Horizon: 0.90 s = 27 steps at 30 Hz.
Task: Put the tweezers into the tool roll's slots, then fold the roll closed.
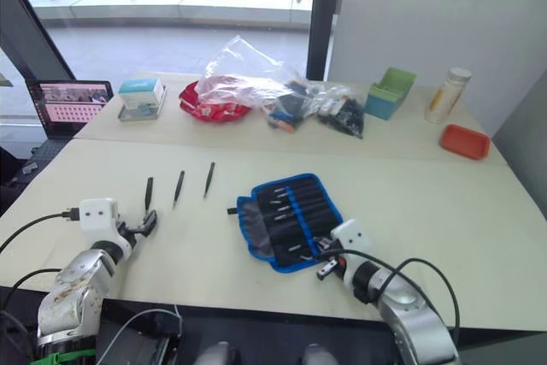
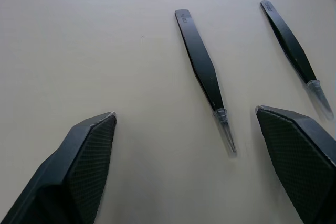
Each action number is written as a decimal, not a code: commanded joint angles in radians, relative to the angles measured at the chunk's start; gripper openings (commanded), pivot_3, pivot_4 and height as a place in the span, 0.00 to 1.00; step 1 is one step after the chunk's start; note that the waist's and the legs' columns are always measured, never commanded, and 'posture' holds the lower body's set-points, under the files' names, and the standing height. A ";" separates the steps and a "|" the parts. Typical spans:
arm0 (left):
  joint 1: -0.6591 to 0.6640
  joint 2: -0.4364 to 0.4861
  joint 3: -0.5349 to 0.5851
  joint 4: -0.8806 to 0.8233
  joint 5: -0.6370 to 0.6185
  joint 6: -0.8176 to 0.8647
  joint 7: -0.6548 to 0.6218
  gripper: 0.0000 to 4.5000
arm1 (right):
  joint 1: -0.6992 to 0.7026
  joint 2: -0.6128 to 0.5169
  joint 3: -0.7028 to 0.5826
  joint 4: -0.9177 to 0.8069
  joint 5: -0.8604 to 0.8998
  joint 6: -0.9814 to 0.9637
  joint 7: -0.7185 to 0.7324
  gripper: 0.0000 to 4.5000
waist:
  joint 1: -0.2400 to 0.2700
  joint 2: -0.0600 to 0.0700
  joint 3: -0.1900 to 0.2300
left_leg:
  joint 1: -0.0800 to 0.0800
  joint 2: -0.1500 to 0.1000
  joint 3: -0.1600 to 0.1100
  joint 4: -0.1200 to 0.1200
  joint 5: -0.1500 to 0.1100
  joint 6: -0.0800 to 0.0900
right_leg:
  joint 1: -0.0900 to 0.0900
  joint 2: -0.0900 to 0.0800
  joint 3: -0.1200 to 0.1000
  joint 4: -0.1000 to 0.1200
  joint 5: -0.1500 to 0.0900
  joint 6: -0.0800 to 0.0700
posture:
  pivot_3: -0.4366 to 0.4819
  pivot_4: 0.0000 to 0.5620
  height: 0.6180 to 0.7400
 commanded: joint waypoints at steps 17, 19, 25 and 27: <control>-0.134 -0.077 -0.010 0.038 -0.024 0.087 0.070 0.00 | 0.020 0.001 0.049 0.010 -0.002 0.065 0.009 0.00 | 0.013 -0.002 0.000 | -0.001 0.000 0.000 0.000 0.000 0.000 | 0.000 0.000 0.000 -0.001 0.000 0.000 | 0.48 0.27 0.86; -0.132 -0.067 0.002 0.014 -0.018 0.079 0.087 0.00 | 0.020 0.001 0.048 0.010 -0.001 0.065 0.009 0.00 | 0.012 -0.003 0.000 | -0.001 0.000 0.000 -0.001 0.000 0.000 | -0.001 0.000 0.000 -0.001 0.000 0.000 | 0.48 0.27 0.86; -0.142 -0.024 0.019 -0.086 0.000 0.026 0.123 0.00 | 0.022 0.000 0.049 0.013 0.001 0.061 0.009 0.00 | -0.001 -0.013 0.006 | -0.004 0.001 -0.001 -0.003 0.000 0.000 | -0.004 0.001 0.000 -0.001 0.000 0.000 | 0.48 0.27 0.86; -0.151 0.000 0.005 -0.110 -0.002 0.000 0.095 0.00 | 0.021 0.001 0.052 0.014 0.000 0.061 0.009 0.00 | -0.005 -0.016 0.007 | -0.006 0.001 -0.002 -0.003 0.000 0.000 | -0.005 0.001 -0.001 -0.001 0.000 0.000 | 0.48 0.27 0.86</control>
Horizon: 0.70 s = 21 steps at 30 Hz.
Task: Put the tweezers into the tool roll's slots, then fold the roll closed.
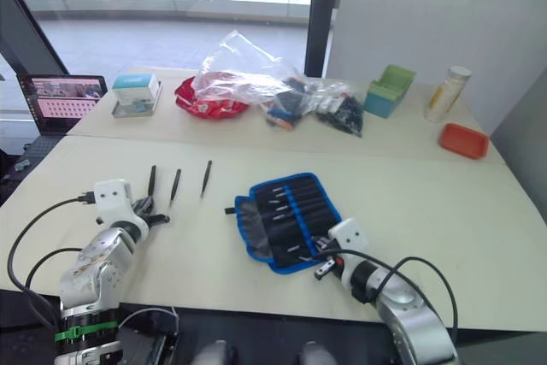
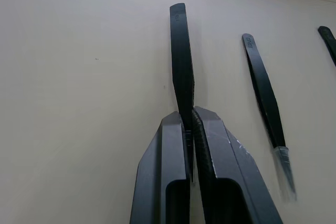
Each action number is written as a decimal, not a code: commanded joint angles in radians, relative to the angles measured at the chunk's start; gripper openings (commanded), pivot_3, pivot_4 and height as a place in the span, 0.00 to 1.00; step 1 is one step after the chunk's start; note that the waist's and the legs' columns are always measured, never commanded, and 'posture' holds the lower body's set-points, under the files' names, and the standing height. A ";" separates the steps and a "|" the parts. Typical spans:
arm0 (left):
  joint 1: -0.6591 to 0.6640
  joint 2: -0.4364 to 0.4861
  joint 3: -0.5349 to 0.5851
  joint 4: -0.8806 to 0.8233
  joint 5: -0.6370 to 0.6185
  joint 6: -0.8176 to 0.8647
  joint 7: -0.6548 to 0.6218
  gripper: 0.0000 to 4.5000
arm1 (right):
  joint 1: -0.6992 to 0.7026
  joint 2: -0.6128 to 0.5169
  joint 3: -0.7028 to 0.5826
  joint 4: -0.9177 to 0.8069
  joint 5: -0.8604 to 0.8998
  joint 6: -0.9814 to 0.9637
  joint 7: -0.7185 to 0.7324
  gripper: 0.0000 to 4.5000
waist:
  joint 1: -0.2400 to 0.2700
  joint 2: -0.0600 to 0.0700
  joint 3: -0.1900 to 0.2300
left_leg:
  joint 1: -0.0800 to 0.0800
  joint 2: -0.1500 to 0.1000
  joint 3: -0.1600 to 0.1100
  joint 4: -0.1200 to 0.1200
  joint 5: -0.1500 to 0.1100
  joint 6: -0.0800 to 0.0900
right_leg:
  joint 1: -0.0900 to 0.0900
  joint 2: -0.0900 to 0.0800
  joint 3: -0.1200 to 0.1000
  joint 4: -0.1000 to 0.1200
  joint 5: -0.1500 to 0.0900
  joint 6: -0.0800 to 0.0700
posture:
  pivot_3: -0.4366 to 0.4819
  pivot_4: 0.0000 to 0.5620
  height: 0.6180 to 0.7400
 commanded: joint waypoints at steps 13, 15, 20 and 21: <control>-0.117 0.209 -0.123 -0.234 -0.234 0.093 -0.352 0.00 | 0.018 0.003 0.046 0.041 -0.002 0.041 0.010 0.00 | -0.008 -0.002 0.002 | 0.000 0.000 0.000 -0.001 0.000 0.000 | 0.000 0.000 -0.001 -0.002 0.000 0.000 | 0.48 0.27 0.86; -0.154 0.231 -0.147 -0.236 -0.292 0.149 -0.411 0.00 | 0.017 0.006 0.048 0.040 -0.003 0.042 0.008 0.00 | -0.010 -0.002 0.003 | 0.000 0.000 0.000 -0.001 0.000 0.000 | 0.000 0.000 -0.001 -0.002 0.000 0.000 | 0.48 0.27 0.86; -0.235 0.366 -0.344 -0.219 -0.290 0.272 -0.562 0.00 | 0.018 0.015 0.059 0.049 -0.014 0.033 0.000 0.00 | -0.012 -0.003 0.005 | 0.000 0.000 0.000 -0.001 0.000 0.000 | -0.001 0.001 -0.001 -0.001 0.000 0.000 | 0.48 0.27 0.86; -0.245 0.385 -0.377 -0.224 -0.294 0.291 -0.582 0.00 | 0.015 0.017 0.060 0.051 -0.016 0.032 0.000 0.00 | -0.013 -0.002 0.006 | 0.000 0.000 0.000 -0.002 0.000 0.000 | -0.001 0.001 0.000 -0.002 0.000 0.000 | 0.48 0.27 0.86</control>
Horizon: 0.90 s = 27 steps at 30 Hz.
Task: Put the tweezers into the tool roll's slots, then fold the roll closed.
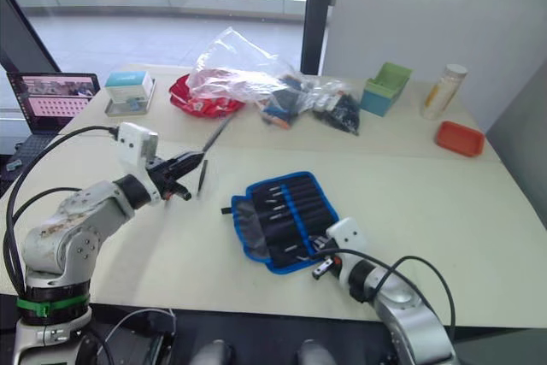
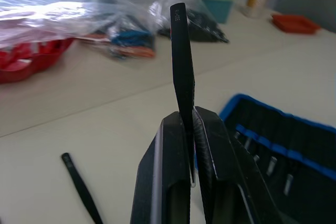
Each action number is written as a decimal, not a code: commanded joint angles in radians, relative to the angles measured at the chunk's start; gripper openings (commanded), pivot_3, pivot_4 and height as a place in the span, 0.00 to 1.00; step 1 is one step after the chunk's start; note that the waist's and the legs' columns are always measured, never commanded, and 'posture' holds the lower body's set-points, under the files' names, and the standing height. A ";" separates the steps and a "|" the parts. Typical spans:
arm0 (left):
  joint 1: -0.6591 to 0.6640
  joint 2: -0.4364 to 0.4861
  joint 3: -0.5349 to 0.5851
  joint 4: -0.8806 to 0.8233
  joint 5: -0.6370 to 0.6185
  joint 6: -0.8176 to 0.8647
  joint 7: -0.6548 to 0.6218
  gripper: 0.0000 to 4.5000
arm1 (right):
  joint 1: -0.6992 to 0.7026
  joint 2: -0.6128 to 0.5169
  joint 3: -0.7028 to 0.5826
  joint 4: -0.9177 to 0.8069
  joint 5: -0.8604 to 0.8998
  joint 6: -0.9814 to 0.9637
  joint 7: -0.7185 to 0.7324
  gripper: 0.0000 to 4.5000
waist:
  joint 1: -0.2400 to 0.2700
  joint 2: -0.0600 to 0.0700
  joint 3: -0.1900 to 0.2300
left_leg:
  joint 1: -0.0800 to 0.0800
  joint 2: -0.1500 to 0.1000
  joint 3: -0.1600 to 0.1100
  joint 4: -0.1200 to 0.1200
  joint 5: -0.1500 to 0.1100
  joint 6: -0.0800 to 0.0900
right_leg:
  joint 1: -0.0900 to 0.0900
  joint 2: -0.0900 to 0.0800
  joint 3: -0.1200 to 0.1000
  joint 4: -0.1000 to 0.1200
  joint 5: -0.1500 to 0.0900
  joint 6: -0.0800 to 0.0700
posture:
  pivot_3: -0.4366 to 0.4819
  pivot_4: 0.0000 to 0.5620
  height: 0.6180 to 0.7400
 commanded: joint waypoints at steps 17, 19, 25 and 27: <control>-0.267 0.202 -0.539 0.006 0.094 0.212 -0.336 0.00 | 0.042 0.029 0.056 0.037 -0.048 0.018 -0.029 0.00 | -0.006 0.000 0.005 | -0.002 0.001 0.001 0.000 0.000 0.000 | -0.002 0.001 0.001 0.000 -0.001 0.000 | 0.48 0.27 0.86; -0.287 0.188 -0.565 0.028 0.125 0.205 -0.333 0.00 | 0.046 0.032 0.058 0.033 -0.048 0.019 -0.033 0.00 | -0.006 0.000 0.005 | -0.003 0.001 0.001 0.000 0.000 0.000 | -0.003 0.001 0.001 0.000 -0.001 0.000 | 0.48 0.27 0.86; -0.322 0.151 -0.592 0.051 0.178 0.191 -0.332 0.00 | 0.054 0.036 0.060 0.027 -0.048 0.019 -0.040 0.00 | -0.004 0.000 0.005 | -0.004 0.001 0.001 0.000 0.000 0.000 | -0.004 0.001 0.001 0.000 -0.001 -0.001 | 0.48 0.27 0.86; -0.331 0.147 -0.603 0.054 0.201 0.190 -0.331 0.00 | 0.056 0.038 0.061 0.025 -0.048 0.020 -0.043 0.00 | -0.004 0.000 0.005 | -0.004 0.001 0.001 0.000 0.000 0.000 | -0.004 0.001 0.001 0.000 -0.001 -0.001 | 0.48 0.27 0.86</control>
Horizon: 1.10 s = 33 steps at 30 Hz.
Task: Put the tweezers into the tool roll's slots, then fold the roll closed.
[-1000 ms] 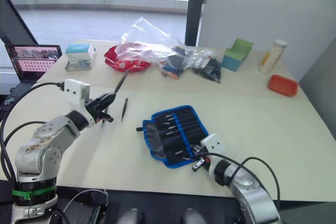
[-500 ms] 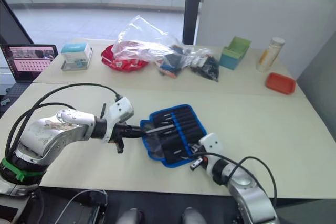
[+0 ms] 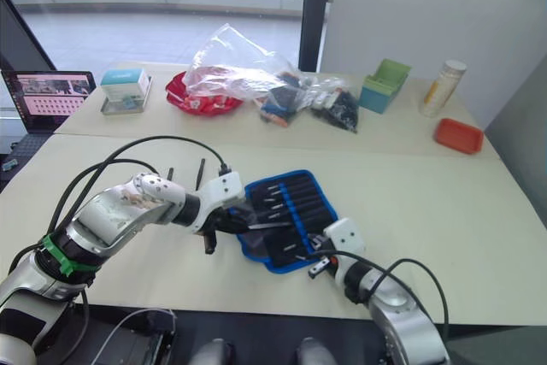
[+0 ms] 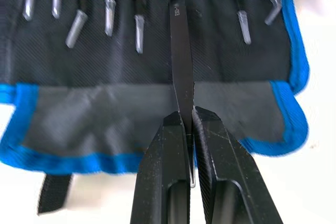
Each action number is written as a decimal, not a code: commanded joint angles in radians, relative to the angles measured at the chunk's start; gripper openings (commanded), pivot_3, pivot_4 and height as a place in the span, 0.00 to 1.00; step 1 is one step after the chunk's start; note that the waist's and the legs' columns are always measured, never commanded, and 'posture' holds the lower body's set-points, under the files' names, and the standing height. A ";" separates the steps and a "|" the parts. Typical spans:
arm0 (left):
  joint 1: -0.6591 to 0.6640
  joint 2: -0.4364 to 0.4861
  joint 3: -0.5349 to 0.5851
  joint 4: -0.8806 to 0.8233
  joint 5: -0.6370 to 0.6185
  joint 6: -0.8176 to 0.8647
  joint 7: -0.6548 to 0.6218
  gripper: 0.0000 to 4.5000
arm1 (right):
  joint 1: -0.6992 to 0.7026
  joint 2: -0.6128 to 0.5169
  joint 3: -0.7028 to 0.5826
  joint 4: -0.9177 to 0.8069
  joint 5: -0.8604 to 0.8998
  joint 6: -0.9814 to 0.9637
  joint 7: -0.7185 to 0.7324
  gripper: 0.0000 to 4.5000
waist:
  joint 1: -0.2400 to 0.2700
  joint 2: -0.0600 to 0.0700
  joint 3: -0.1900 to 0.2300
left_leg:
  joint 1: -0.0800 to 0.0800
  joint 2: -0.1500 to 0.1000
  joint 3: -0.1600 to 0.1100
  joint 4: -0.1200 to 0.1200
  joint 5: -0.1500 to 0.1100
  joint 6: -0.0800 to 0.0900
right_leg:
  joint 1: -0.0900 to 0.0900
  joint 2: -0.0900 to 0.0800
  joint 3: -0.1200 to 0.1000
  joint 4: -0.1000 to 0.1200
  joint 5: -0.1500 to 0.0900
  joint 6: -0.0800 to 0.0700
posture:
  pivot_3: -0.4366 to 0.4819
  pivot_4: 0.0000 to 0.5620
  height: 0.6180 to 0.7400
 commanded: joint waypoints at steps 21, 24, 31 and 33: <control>-0.071 -0.151 -0.070 0.095 0.153 -0.067 -0.005 0.00 | 0.050 0.005 0.049 0.025 -0.008 0.044 -0.002 0.00 | 0.007 0.000 0.000 | 0.000 0.000 0.000 0.001 0.000 0.000 | 0.000 0.000 0.000 0.002 0.000 0.000 | 0.48 0.27 0.86; -0.092 -0.216 -0.094 0.167 0.190 -0.120 0.005 0.00 | 0.056 0.000 0.059 0.011 -0.007 0.063 0.000 0.00 | 0.009 0.000 0.000 | 0.000 -0.001 0.000 0.002 0.000 0.000 | 0.000 0.000 0.000 0.003 0.000 0.000 | 0.48 0.27 0.86; -0.124 -0.388 -0.099 0.335 0.237 -0.232 0.015 0.00 | 0.067 -0.019 0.090 -0.012 -0.009 0.121 0.009 0.00 | 0.011 0.000 0.000 | -0.001 -0.002 -0.002 0.002 0.000 0.001 | 0.000 0.000 0.000 0.004 0.000 0.000 | 0.48 0.27 0.86; -0.125 -0.432 -0.092 0.389 0.248 -0.271 0.021 0.00 | 0.070 -0.019 0.096 -0.018 -0.007 0.126 0.011 0.00 | 0.011 0.000 -0.001 | -0.001 -0.002 -0.002 0.002 0.000 0.001 | 0.000 0.000 0.000 0.004 0.000 0.000 | 0.48 0.27 0.86</control>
